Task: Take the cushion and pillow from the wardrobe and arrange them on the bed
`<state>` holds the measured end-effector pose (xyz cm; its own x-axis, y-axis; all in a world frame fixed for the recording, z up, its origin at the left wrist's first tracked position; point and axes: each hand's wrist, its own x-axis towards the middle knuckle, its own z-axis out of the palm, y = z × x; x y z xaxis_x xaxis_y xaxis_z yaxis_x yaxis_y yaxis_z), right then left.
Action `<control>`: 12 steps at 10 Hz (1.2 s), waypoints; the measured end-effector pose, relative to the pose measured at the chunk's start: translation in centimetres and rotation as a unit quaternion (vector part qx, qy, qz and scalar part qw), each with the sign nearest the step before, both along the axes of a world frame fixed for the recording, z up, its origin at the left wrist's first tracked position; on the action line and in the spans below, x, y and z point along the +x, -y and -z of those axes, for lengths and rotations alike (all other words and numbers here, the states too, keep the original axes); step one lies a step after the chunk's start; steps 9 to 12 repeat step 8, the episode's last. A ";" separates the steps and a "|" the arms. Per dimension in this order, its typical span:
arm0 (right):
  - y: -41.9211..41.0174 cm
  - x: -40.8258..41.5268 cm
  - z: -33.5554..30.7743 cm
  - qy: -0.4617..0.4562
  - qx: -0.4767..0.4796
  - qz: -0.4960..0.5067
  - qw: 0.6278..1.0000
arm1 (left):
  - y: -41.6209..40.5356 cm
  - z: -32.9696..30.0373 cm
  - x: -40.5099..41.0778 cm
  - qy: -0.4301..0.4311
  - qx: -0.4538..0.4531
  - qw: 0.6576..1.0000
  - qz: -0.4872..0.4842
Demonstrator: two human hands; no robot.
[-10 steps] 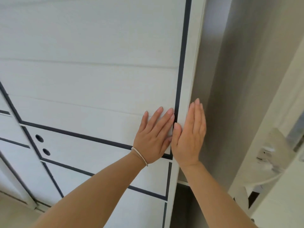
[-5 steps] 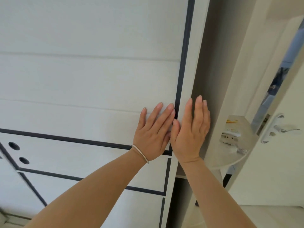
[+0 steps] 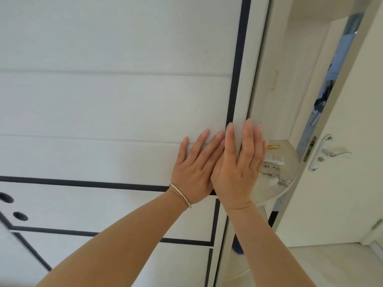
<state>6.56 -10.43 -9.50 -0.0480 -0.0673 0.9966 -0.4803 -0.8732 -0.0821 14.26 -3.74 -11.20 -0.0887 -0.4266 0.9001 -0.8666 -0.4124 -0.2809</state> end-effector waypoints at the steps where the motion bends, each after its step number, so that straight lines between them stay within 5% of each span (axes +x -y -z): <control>1: 0.5 -0.6 0.1 -0.002 0.037 -0.053 0.998 | 0.1 -0.1 -0.4 -0.004 -0.005 1.000 0.007; 6: -0.1 -1.9 -0.2 -0.039 0.149 -0.179 0.972 | -0.6 0.1 -0.8 -0.019 0.030 0.999 0.013; 8: 0.4 -5.9 -0.3 0.024 0.193 -0.260 0.946 | -4.7 6.4 -2.5 -0.063 0.114 0.990 0.062; 12: 0.4 -5.9 -0.3 0.024 0.193 -0.260 0.946 | -4.7 6.4 -2.5 -0.063 0.114 0.990 0.062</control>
